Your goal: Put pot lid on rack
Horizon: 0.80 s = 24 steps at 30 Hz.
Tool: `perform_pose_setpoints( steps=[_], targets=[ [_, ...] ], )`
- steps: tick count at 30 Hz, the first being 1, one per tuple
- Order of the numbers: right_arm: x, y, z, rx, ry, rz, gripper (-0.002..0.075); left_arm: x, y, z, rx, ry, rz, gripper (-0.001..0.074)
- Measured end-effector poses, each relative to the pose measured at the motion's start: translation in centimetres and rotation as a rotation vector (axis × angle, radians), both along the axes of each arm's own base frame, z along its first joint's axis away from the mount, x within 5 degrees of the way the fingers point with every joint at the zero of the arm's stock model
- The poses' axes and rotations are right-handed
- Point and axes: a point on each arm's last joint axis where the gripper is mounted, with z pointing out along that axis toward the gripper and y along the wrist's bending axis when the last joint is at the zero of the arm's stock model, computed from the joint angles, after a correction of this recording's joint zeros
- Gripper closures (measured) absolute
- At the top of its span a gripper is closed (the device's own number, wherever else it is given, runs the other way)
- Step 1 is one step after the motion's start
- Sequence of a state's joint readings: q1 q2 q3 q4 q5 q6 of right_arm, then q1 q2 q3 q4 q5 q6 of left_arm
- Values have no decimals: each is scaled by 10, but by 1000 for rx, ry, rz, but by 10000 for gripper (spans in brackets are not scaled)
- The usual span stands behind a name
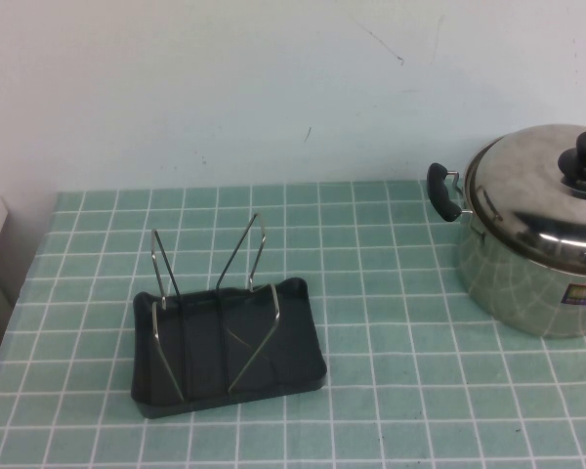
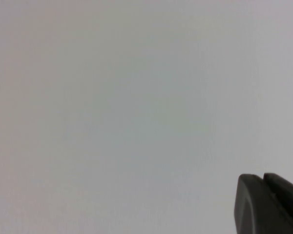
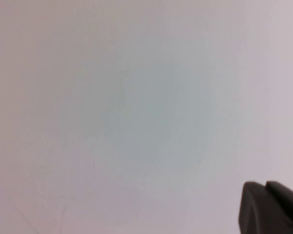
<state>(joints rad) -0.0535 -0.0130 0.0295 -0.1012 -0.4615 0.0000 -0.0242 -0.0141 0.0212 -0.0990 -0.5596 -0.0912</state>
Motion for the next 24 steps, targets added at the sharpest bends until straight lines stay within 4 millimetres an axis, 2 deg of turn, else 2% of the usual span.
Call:
perform_pose_setpoints(
  steps=[4,9,12,16,20,24],
  targets=[
    [-3,1,6,0,-78,7,727,-8,2,10,-13,-140,11,738],
    [-4,0,11,-57,-59,-27,727,-9,2,11,-36,-157,4,738],
    [-6,0,28,-112,-10,-65,727,-8,1,14,-56,-118,-33,738],
    [-12,-1,63,-141,-25,-87,727,-14,-1,39,-47,-128,-56,738],
    [1,-1,89,-147,21,-88,727,-20,-6,67,35,-173,-54,738],
    [32,-3,106,-129,120,-74,727,-9,-14,84,103,-134,-114,738]
  ],
)
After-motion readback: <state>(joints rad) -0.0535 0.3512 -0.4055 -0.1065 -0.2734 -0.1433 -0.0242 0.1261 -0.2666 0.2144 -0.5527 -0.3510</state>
